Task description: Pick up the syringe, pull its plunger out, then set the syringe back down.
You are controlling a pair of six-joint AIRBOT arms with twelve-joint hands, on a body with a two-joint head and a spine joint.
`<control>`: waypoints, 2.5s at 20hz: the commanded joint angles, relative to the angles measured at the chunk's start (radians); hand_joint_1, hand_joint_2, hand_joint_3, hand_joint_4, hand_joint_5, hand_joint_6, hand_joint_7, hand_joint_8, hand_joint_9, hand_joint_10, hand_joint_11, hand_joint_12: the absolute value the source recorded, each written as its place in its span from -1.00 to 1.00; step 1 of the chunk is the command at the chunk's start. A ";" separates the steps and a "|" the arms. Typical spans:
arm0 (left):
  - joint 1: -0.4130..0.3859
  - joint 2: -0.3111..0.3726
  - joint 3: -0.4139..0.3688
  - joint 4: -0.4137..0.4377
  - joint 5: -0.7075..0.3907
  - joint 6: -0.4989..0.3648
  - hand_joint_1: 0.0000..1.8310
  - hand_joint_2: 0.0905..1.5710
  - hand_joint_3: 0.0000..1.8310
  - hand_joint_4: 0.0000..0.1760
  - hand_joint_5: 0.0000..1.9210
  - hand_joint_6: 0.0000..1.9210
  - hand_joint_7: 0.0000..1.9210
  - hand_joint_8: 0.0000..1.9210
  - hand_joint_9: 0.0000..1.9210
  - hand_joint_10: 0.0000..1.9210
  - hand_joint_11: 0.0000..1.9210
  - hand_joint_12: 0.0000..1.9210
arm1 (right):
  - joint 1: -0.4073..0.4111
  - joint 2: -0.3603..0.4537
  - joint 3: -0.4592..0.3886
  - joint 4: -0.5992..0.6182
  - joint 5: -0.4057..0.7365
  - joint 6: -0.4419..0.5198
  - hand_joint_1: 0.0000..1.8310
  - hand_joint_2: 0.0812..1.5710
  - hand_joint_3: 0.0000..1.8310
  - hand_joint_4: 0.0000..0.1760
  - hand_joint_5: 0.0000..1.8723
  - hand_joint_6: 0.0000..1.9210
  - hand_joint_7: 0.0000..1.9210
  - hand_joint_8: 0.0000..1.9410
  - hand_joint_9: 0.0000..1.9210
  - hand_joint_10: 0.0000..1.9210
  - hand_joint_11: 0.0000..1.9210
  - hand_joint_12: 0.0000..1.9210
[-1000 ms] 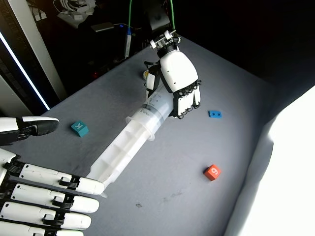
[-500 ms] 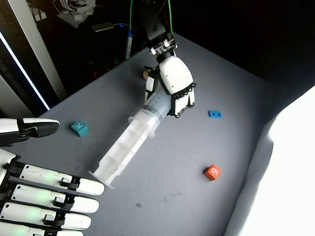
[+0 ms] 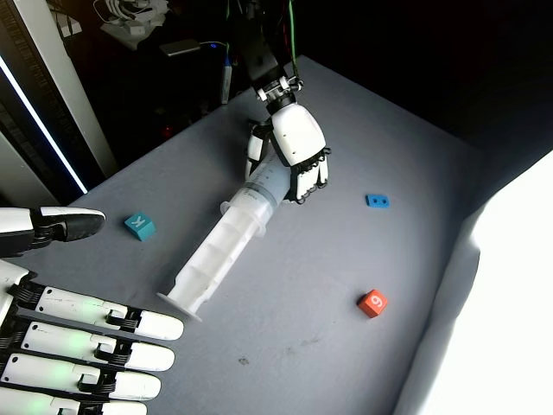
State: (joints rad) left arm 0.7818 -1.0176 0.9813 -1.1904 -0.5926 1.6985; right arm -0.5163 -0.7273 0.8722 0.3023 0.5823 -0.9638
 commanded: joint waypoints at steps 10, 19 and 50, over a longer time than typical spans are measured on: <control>0.003 -0.012 -0.005 0.063 -0.085 -0.027 -0.24 0.40 -1.00 -1.00 -0.69 -1.00 -0.52 -1.00 -0.51 -1.00 -0.87 -0.06 | 0.004 0.006 -0.001 -0.010 0.122 0.009 -0.62 0.01 -1.00 -1.00 -0.96 -1.00 -0.94 -1.00 -0.91 -1.00 -1.00 -0.68; -0.017 -0.010 -0.005 0.068 -0.080 -0.016 -0.53 0.18 -1.00 -1.00 -0.86 -1.00 -0.80 -1.00 -0.76 -1.00 -1.00 -0.14 | 0.003 0.006 0.000 -0.012 0.123 0.008 -0.60 0.00 -1.00 -1.00 -0.94 -1.00 -0.91 -1.00 -0.89 -1.00 -1.00 -0.65; -0.507 0.178 -0.150 -0.204 0.193 0.510 -0.51 0.97 -0.96 -1.00 0.17 1.00 0.45 1.00 0.52 1.00 0.53 1.00 | -0.003 0.006 -0.001 -0.030 0.132 0.009 0.04 0.75 -1.00 -1.00 0.58 1.00 0.73 1.00 0.80 1.00 0.88 1.00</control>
State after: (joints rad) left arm 0.2890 -0.8452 0.8330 -1.4307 -0.3809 2.2070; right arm -0.5243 -0.7288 0.8722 0.2756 0.5949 -0.9634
